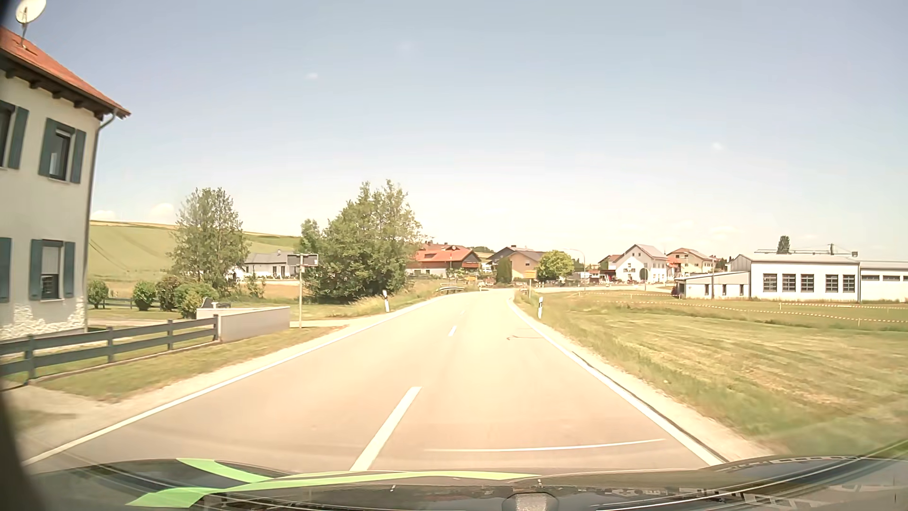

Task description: Follow the waypoints while adhering to traffic rules and regulations

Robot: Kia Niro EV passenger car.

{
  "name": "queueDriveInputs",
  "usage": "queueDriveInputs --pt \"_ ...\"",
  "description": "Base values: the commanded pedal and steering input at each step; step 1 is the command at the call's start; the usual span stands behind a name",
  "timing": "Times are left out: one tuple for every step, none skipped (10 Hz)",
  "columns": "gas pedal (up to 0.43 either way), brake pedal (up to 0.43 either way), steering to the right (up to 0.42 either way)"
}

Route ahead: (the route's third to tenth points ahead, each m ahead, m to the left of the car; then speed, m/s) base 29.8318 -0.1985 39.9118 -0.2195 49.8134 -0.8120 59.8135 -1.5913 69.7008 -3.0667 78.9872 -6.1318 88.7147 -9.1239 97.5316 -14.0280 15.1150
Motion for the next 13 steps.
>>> queueDriveInputs --pt "0.028 0.000 -0.003" --pt "0.028 0.000 -0.002" --pt "0.028 0.000 -0.001" --pt "0.028 0.000 -0.002" --pt "0.028 0.000 -0.001" --pt "0.028 0.000 -0.001" --pt "0.028 0.000 -0.001" --pt "0.000 0.000 0.000" --pt "0.000 0.000 0.000" --pt "0.000 0.000 0.000" --pt "0.000 0.000 0.000" --pt "0.000 0.000 0.000" --pt "0.000 0.000 0.000"
